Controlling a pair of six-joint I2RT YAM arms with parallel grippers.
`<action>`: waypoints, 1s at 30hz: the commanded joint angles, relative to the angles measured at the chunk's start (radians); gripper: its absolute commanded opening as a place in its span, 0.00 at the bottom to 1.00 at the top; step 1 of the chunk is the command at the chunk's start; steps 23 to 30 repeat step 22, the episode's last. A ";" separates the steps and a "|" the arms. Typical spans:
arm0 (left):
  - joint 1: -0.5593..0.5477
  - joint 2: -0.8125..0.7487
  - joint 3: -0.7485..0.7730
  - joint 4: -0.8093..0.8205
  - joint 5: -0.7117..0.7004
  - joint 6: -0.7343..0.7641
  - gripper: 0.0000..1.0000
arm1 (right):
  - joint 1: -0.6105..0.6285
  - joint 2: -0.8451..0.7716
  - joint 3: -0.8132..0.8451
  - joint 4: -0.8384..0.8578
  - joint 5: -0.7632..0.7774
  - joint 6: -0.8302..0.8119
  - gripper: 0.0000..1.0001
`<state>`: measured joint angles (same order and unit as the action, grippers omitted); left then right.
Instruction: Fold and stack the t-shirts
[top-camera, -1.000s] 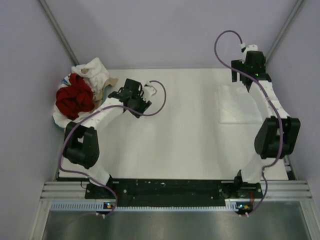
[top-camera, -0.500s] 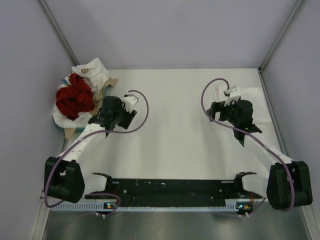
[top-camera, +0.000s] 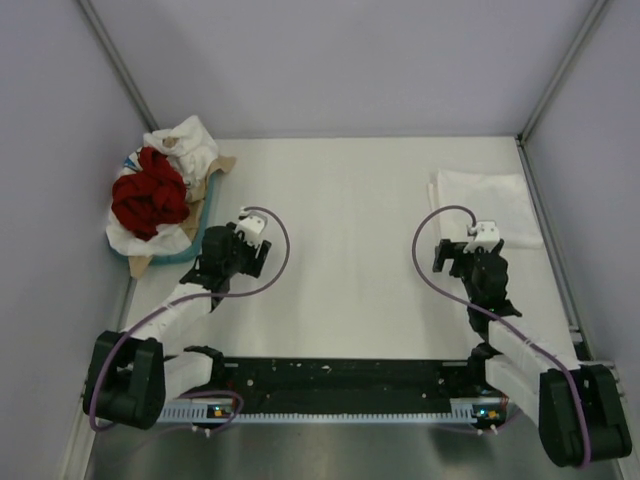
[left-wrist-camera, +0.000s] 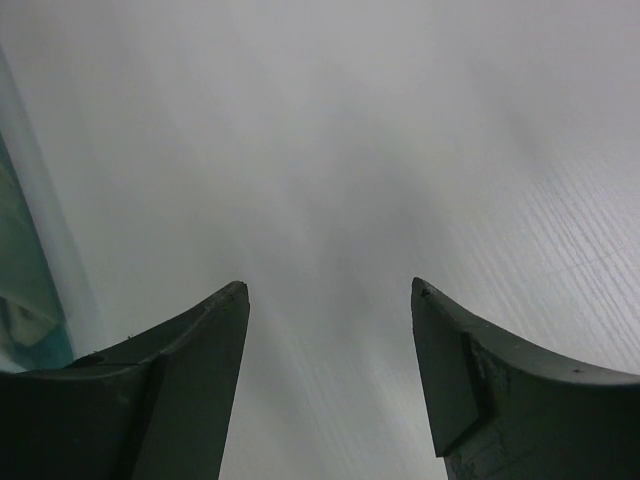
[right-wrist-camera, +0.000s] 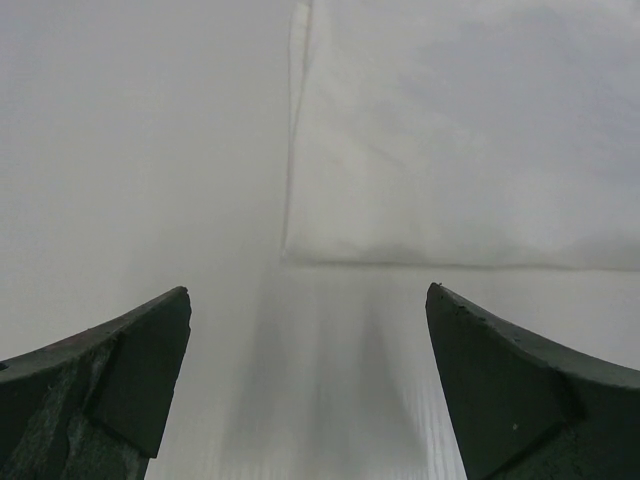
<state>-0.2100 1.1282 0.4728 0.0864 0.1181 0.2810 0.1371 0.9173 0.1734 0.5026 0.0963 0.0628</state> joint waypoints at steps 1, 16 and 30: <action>0.006 -0.007 -0.007 0.157 0.037 -0.069 0.71 | 0.002 -0.040 -0.052 0.155 0.065 0.040 0.99; 0.008 0.033 -0.008 0.170 -0.046 -0.020 0.70 | 0.002 -0.043 -0.060 0.157 0.115 0.072 0.99; 0.008 0.012 -0.016 0.168 -0.032 -0.020 0.70 | 0.002 -0.041 -0.064 0.171 0.111 0.089 0.99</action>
